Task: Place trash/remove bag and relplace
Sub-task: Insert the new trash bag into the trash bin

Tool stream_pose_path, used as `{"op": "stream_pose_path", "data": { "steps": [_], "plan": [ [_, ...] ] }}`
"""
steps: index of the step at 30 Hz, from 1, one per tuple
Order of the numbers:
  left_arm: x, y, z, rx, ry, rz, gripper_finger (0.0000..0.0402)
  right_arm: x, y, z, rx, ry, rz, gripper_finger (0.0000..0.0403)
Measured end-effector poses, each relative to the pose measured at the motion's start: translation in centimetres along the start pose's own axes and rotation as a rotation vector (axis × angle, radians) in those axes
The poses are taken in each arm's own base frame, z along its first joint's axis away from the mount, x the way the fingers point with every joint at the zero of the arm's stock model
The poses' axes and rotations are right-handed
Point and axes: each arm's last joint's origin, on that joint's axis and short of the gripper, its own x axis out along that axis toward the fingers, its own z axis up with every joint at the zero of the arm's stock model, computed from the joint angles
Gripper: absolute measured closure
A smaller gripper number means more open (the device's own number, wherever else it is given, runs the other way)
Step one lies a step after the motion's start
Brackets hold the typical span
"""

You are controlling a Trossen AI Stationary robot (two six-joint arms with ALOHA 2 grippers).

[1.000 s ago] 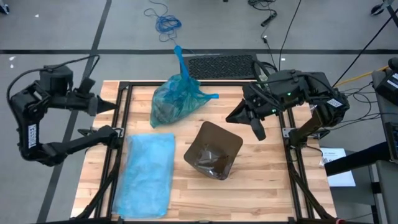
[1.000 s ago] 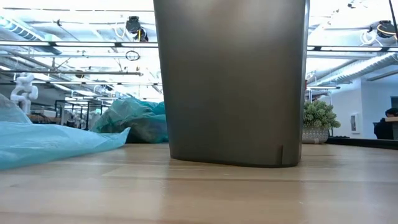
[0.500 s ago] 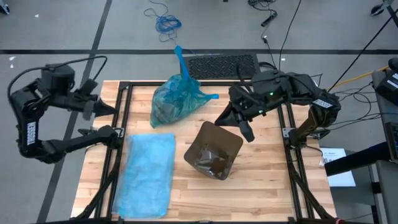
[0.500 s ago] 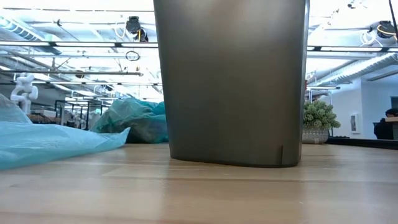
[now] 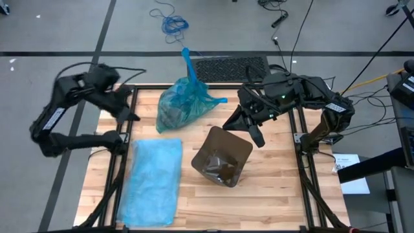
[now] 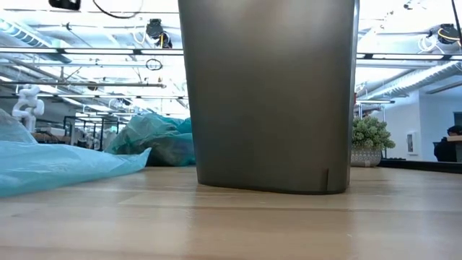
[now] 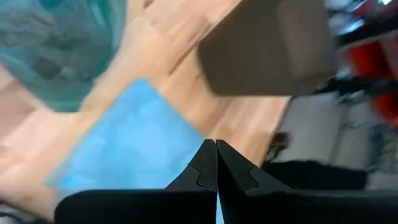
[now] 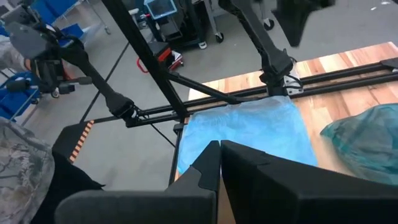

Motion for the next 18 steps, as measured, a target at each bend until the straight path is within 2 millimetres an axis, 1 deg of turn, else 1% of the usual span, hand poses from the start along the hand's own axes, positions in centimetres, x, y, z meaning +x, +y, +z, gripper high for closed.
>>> {"op": "stream_pose_path", "data": {
  "steps": [4,7,11,14,18],
  "plan": [
    [2.3,0.0,1.9,0.033,0.095,0.123,0.0402,0.0,-0.1,0.0,-0.018,0.000,-0.004,0.0396],
    [4.4,-0.4,2.9,-0.025,0.158,0.222,0.0402,0.0,-0.2,-0.1,-0.014,0.010,-0.011,0.0396],
    [7.3,-1.3,3.8,-0.076,0.249,0.289,0.0402,-0.1,-0.3,-0.2,-0.016,0.023,-0.015,0.0396],
    [8.6,-2.7,3.1,-0.097,0.302,0.301,0.0402,-0.1,-0.3,-0.3,-0.014,0.035,-0.017,0.0396],
    [9.5,-5.1,1.1,-0.138,0.362,0.296,0.0402,-0.5,-0.3,-0.4,-0.013,0.042,-0.018,0.0396]
  ]
}}
